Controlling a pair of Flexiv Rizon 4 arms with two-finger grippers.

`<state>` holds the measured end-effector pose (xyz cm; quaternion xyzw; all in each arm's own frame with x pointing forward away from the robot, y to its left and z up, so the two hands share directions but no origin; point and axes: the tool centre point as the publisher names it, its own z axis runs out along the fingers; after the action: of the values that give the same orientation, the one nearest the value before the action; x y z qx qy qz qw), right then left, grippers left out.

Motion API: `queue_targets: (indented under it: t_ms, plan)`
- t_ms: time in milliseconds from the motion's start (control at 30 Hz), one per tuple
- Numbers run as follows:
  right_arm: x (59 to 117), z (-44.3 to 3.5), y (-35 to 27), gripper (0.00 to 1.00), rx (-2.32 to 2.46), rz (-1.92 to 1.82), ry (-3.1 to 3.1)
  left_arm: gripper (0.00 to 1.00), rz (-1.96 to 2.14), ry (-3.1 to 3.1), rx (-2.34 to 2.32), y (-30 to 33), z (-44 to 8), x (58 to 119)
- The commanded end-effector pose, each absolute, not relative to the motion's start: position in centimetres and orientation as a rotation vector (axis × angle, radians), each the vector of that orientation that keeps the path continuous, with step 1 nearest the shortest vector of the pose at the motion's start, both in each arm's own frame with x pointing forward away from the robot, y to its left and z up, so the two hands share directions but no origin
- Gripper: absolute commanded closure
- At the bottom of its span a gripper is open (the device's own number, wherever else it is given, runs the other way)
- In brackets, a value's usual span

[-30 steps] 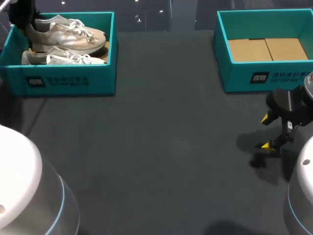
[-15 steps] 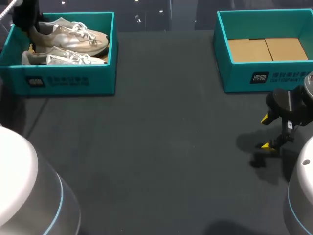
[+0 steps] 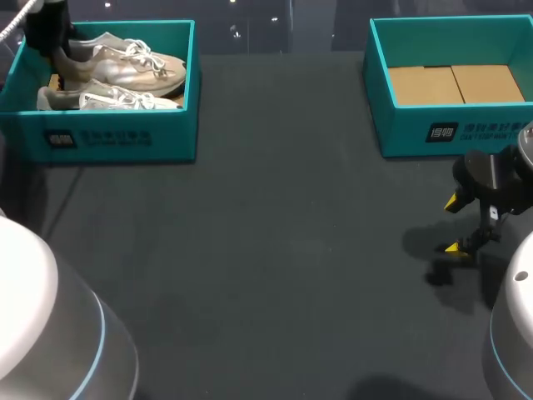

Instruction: Take the shoe out of the shoebox, open the shoe tongue, remove and reinsert the insole, then place the shoe into the shoebox

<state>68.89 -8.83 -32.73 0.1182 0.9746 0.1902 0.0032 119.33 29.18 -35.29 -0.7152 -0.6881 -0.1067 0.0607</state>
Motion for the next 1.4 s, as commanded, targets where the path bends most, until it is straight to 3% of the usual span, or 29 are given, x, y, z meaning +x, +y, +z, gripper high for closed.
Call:
queue_targets:
  t_ms: [33,200,533,700,733,900,1033,1100,1400]
  plan:
    - [68.7,-32.7,-8.8,0.0,0.371,0.593,3.053,0.79,-0.324,-2.081,-2.16,29.1,-35.7,119.7]
    - [68.7,-32.7,-8.8,0.0,0.371,0.593,3.053,0.78,-0.315,-2.101,-2.153,29.1,-36.1,119.9]
    - [68.7,-32.7,-8.8,0.0,0.371,0.593,3.053,0.64,-0.32,-2.103,-2.147,29.3,-36.5,119.9]
    - [68.7,-32.7,-8.8,0.0,0.371,0.593,3.053,0.5,-0.303,-2.133,-2.148,29.3,-36.1,119.7]
    - [68.7,-32.7,-8.8,0.0,0.371,0.593,3.053,0.39,-0.299,-2.138,-2.151,29.3,-35.9,119.7]
    - [68.7,-32.7,-8.8,0.0,0.371,0.593,3.053,0.13,-0.271,-2.177,-2.184,28.9,-34.1,119.2]
    - [68.7,-32.7,-8.8,0.0,0.371,0.593,3.053,0.08,-0.255,-2.203,-2.224,28.2,-32.1,118.2]
    - [68.7,-32.7,-8.8,0.0,0.371,0.593,3.053,0.01,-0.224,-2.211,-2.242,27.8,-30.9,117.6]
    - [68.7,-32.7,-8.8,0.0,0.371,0.593,3.053,0.0,-0.234,-2.183,-2.303,26.2,-27.4,113.0]
